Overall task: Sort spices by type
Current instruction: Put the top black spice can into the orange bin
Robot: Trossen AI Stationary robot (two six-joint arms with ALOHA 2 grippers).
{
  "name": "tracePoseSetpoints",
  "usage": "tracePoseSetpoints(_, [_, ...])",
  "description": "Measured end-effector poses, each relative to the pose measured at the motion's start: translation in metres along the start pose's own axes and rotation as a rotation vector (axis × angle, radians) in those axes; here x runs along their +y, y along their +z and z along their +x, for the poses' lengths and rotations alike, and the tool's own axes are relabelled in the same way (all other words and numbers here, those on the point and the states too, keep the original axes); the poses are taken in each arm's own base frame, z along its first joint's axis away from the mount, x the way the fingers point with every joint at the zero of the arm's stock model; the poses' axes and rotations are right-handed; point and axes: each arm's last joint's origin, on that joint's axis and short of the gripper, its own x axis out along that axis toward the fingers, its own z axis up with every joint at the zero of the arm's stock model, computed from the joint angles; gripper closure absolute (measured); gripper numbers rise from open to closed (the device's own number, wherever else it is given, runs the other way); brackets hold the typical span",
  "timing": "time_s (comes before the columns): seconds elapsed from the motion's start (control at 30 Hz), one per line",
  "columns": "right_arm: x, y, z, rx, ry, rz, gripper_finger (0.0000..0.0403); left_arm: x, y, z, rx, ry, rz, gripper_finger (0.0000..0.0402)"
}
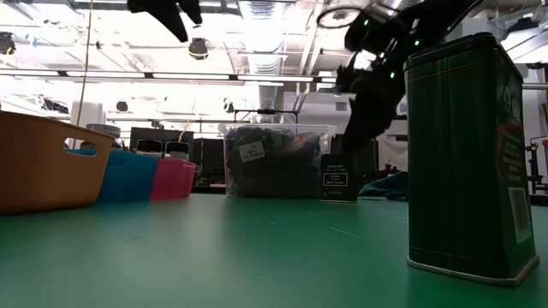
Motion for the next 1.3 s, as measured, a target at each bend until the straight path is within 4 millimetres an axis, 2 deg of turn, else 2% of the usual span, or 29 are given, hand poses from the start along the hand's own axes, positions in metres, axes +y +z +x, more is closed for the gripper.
tracePoseSetpoints(0.2, [0.004, -0.008, 0.025, 0.071, -0.064, 0.012, 0.0098, 0.017, 0.001, -0.013, -0.005, 0.028, 0.0, 0.0178])
tracePoseSetpoints(0.37, [0.005, -0.007, 0.028, 0.058, -0.074, 0.029, 0.0114, 0.029, 0.002, -0.021, -0.009, 0.038, 0.003, 0.0178])
tracePoseSetpoints(0.53, [0.007, -0.008, 0.028, 0.064, -0.07, 0.021, 0.0163, 0.035, 0.003, -0.024, -0.01, 0.045, 0.022, 0.0178])
tracePoseSetpoints(0.7, [0.011, -0.009, 0.028, 0.07, -0.063, 0.01, 0.0247, 0.036, 0.005, -0.023, -0.01, 0.043, 0.029, 0.0178])
tracePoseSetpoints(0.8, [0.014, -0.005, 0.025, 0.081, -0.042, -0.031, 0.0254, 0.033, 0.007, -0.022, -0.022, 0.017, 0.06, 0.0178])
tracePoseSetpoints(1.0, [0.028, 0.026, 0.006, 0.035, -0.008, -0.155, 0.0253, 0.022, 0.014, -0.015, -0.076, -0.058, 0.128, 0.0178])
tracePoseSetpoints(1.17, [0.051, 0.057, -0.021, -0.036, 0.04, -0.323, 0.0228, 0.012, 0.021, -0.001, -0.084, -0.1, 0.218, 0.0178])
tracePoseSetpoints(1.3, [0.069, 0.076, -0.043, -0.096, 0.121, -0.423, 0.0236, 0.007, 0.022, 0.005, -0.088, -0.106, 0.29, 0.0178])
